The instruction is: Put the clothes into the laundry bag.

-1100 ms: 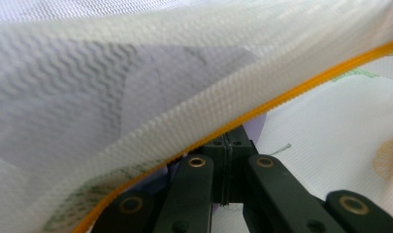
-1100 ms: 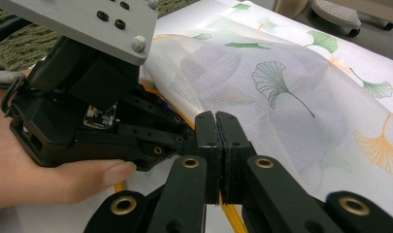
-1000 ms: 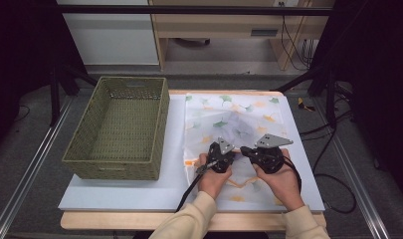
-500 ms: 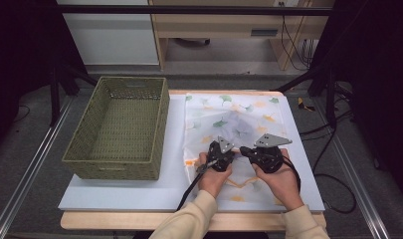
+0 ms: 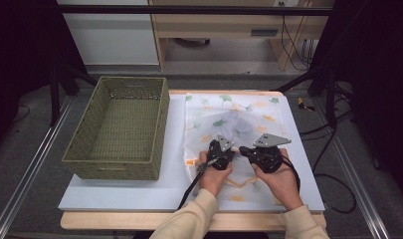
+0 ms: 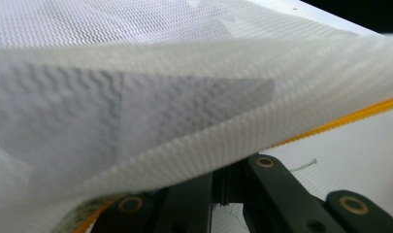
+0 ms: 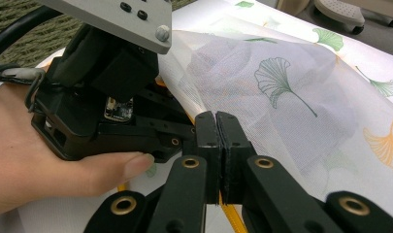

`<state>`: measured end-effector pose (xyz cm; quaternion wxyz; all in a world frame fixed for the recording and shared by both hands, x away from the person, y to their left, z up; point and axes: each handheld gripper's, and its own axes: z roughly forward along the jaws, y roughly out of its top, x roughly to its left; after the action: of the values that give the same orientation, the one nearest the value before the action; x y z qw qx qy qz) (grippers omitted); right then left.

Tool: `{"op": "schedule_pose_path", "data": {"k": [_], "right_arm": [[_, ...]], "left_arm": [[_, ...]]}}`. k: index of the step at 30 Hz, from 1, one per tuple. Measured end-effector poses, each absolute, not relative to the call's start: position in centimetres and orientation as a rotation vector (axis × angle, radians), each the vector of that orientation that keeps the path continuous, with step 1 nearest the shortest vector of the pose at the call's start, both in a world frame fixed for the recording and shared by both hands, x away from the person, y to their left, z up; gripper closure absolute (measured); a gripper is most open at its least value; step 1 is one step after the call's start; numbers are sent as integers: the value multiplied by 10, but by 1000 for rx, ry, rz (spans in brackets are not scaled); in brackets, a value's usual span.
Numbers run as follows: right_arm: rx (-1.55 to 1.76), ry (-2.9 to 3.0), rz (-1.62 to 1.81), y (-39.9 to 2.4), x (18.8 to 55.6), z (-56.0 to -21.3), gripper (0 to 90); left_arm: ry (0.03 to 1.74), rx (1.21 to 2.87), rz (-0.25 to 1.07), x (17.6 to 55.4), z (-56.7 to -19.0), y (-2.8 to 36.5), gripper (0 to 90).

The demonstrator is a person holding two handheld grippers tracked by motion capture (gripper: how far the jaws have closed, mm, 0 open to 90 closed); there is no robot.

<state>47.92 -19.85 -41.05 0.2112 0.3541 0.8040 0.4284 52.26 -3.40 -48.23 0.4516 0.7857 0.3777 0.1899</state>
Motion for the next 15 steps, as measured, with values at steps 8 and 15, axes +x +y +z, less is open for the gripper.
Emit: {"op": "schedule_pose_path", "data": {"k": [8,15], "right_arm": [[985,2235,1204,-200,479,-410,892],[990,2236,1209,-200,479,-409,892]], "left_arm": [[902,1943,462,511,-477,-28,898],[891,1939,455,503,-472,-20,898]]}}
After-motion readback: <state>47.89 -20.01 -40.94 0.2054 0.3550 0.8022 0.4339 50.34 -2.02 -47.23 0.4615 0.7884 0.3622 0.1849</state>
